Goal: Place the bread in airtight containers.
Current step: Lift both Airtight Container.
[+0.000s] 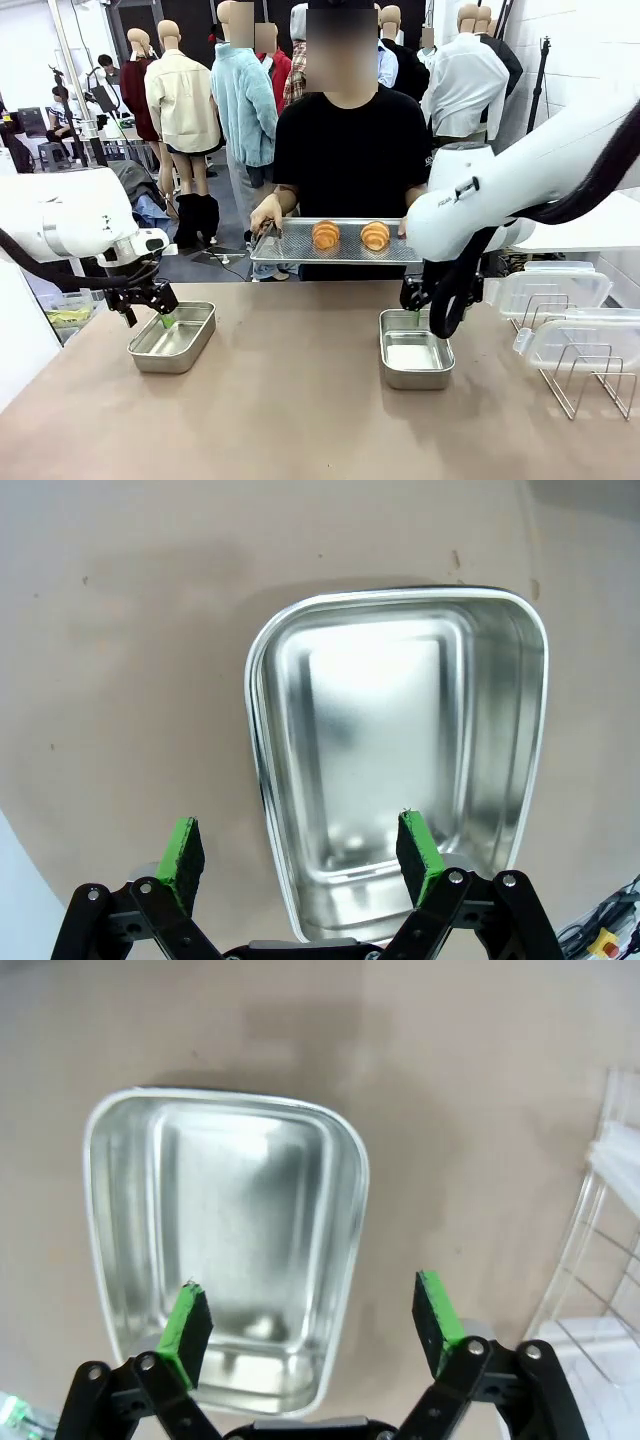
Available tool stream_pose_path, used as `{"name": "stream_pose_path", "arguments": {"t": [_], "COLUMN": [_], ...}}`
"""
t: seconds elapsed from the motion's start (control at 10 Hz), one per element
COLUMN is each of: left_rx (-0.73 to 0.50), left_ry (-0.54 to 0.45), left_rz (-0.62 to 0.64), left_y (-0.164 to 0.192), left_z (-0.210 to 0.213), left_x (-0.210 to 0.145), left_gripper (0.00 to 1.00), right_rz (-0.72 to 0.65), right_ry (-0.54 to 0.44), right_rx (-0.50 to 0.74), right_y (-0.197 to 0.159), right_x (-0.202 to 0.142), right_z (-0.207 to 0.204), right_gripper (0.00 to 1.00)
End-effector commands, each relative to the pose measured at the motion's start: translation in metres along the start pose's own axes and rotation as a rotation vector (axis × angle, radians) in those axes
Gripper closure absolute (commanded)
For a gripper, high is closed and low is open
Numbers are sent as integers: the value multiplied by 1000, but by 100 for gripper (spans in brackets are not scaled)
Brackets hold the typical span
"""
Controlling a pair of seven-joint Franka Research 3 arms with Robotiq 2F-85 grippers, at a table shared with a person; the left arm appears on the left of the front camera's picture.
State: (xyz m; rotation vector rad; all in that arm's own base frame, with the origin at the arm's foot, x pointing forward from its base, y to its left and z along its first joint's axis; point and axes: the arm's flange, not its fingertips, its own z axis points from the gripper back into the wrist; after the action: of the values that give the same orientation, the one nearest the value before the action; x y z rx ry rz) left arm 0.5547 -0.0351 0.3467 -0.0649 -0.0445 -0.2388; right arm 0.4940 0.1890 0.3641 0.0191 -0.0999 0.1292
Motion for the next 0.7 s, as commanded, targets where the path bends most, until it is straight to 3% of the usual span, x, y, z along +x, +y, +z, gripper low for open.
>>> {"name": "stream_pose_path", "arguments": {"t": [0.0, 0.6], "left_rx": [47, 70], "left_ry": [22, 43], "left_rz": [5, 8], "left_y": [1, -2], "left_z": [-5, -16], "left_x": [9, 13], "left_gripper": [0, 0], "right_rz": [-6, -107], "right_ry": [-36, -2], "right_rx": [-2, -9], "right_y": [4, -15], "right_x": [5, -21], "right_z": [-11, -39], "right_gripper": [0, 0]}}
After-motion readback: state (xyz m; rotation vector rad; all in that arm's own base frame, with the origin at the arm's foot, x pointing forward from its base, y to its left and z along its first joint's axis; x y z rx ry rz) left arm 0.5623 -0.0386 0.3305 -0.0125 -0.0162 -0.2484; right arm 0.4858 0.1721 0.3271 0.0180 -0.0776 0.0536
